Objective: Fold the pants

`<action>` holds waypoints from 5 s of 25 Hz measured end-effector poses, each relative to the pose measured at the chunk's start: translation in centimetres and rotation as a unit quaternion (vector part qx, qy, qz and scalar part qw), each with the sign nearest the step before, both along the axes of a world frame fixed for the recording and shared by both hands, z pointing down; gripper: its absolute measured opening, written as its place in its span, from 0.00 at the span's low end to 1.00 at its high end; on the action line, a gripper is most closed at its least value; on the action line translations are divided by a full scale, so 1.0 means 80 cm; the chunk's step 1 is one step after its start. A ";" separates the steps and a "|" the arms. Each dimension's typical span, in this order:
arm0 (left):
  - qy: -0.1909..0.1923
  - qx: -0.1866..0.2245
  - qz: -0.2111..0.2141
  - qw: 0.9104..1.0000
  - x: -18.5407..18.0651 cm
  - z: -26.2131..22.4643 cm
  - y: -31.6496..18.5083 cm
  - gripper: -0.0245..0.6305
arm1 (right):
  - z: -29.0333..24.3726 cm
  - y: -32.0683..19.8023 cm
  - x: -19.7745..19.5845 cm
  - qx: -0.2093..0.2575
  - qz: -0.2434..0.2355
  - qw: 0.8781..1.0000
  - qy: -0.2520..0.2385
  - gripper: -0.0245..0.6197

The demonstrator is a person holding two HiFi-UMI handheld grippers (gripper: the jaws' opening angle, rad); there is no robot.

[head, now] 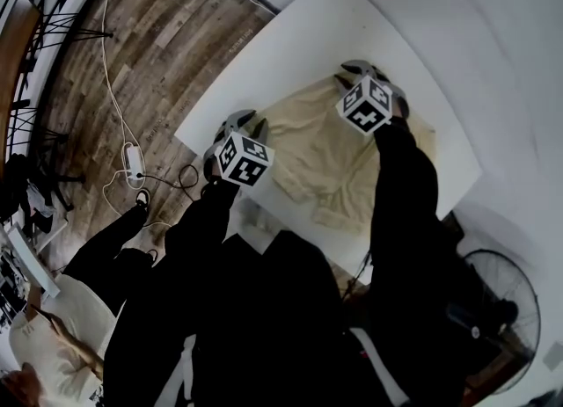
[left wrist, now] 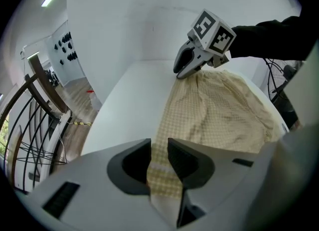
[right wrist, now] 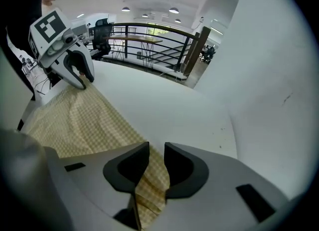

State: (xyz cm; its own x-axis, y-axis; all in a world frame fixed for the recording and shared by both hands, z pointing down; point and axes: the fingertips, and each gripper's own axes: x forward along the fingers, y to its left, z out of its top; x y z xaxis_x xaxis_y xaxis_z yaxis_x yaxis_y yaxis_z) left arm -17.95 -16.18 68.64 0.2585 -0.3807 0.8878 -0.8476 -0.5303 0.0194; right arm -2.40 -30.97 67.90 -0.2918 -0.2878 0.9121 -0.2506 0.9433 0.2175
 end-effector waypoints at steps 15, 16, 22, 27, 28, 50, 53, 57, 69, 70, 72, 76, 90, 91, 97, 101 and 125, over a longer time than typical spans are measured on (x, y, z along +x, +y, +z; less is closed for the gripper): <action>0.006 -0.046 0.008 0.999 0.010 -0.005 0.014 0.05 | 0.000 0.019 0.003 -0.017 -0.044 0.999 0.027 0.04; 0.006 -0.042 0.008 0.999 0.010 -0.007 0.013 0.05 | -0.003 0.016 0.003 -0.013 -0.040 0.999 0.021 0.04; 0.019 -0.020 0.012 1.000 0.016 -0.036 0.020 0.05 | -0.033 0.017 0.002 0.011 -0.036 0.999 0.017 0.04; 0.039 -0.009 0.027 0.999 0.024 -0.071 0.036 0.05 | -0.061 0.025 0.002 0.022 -0.024 0.999 0.014 0.04; 0.044 -0.008 0.029 0.999 0.026 -0.078 0.041 0.05 | -0.067 0.028 0.004 0.024 -0.021 0.999 0.013 0.04; 0.172 -0.034 0.129 0.976 0.171 -0.195 0.138 0.05 | -0.173 0.085 0.112 0.077 0.084 0.993 0.006 0.04; 0.187 -0.039 0.140 0.972 0.199 -0.197 0.153 0.05 | -0.173 0.099 0.139 0.087 0.103 0.991 0.004 0.04; 0.220 -0.053 0.138 0.964 0.231 -0.205 0.165 0.05 | -0.183 0.108 0.163 0.098 0.126 0.987 -0.009 0.04; 0.290 -0.125 0.160 0.935 0.332 -0.230 0.218 0.05 | -0.204 0.150 0.249 0.111 0.187 0.976 -0.016 0.04; 0.298 -0.133 0.160 0.932 0.340 -0.232 0.221 0.05 | -0.206 0.152 0.256 0.113 0.191 0.975 -0.015 0.04; 0.310 -0.148 0.162 0.925 0.356 -0.234 0.224 0.05 | -0.205 0.156 0.272 0.116 0.201 0.973 -0.013 0.04; 0.328 -0.178 0.170 0.912 0.392 -0.227 0.232 0.05 | -0.193 0.162 0.308 0.114 0.222 0.968 -0.008 0.04; 0.373 -0.284 0.158 0.869 0.503 -0.181 0.262 0.05 | -0.106 0.195 0.394 0.077 0.280 0.957 0.015 0.04; 0.380 -0.293 0.148 0.865 0.510 -0.174 0.263 0.05 | -0.099 0.193 0.396 0.078 0.281 0.957 0.014 0.04; 0.396 -0.327 0.114 0.851 0.545 -0.143 0.281 0.05 | -0.072 0.204 0.401 0.069 0.289 0.955 0.017 0.04; 0.387 -0.332 0.116 0.852 0.560 -0.115 0.282 0.05 | -0.047 0.205 0.407 0.058 0.300 0.952 0.014 0.04; 0.344 -0.190 0.060 0.917 0.472 -0.110 0.082 0.26 | -0.076 0.156 0.421 0.022 0.442 0.874 -0.203 0.22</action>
